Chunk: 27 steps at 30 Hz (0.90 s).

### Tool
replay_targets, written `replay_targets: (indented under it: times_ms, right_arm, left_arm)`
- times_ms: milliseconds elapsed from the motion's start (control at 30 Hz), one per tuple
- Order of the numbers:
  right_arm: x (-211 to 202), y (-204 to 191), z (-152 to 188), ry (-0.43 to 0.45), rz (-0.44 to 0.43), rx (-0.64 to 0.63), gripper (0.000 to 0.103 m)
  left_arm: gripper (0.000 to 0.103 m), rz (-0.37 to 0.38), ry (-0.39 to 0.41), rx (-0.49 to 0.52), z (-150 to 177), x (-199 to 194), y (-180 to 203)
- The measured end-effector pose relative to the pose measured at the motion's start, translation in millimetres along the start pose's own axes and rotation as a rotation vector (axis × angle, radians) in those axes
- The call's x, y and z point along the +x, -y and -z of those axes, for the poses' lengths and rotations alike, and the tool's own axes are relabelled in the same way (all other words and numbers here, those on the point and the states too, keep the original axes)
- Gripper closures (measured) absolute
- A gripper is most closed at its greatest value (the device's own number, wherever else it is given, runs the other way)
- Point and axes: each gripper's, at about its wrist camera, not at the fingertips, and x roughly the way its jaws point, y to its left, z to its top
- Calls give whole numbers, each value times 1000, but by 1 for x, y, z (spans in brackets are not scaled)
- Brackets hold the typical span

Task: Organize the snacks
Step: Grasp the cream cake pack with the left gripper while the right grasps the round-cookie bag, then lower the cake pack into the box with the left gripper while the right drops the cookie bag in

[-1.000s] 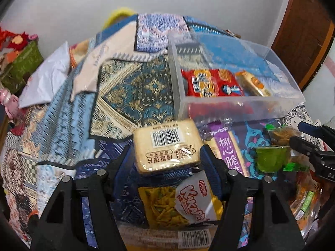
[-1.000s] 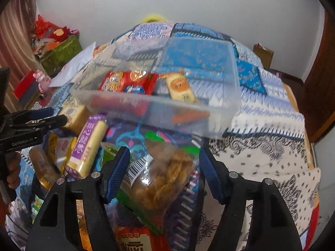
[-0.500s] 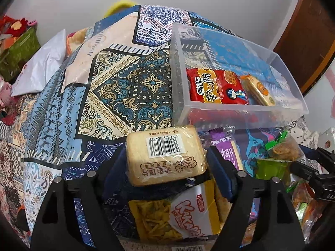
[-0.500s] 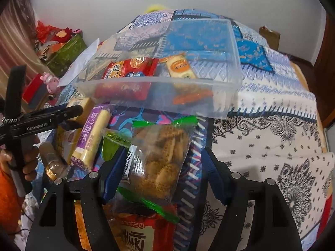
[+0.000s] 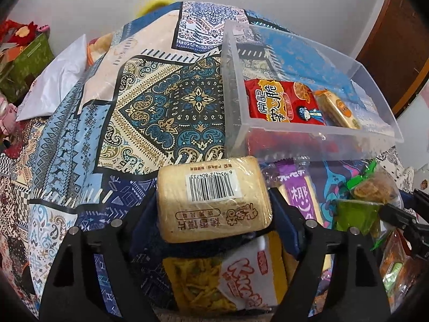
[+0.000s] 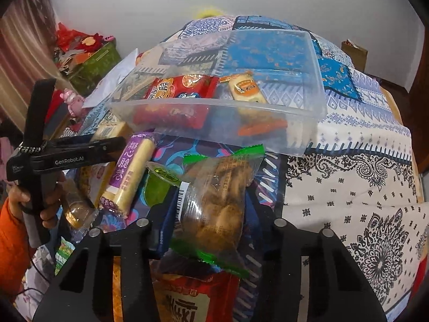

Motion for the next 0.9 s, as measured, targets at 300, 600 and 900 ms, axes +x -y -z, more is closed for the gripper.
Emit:
replay_targets:
  times_ms: [300, 600, 900]
  right_arm:
    - [-19, 7, -3, 50, 13, 25, 63]
    - [-57, 2, -11, 139, 19, 17, 63]
    - [-83, 1, -31, 243, 30, 8, 63]
  left_arm:
    - [25, -15, 72, -17, 6, -44, -8]
    - [25, 17, 160, -6, 0, -90, 3]
    - [25, 69, 249, 30, -17, -122, 31]
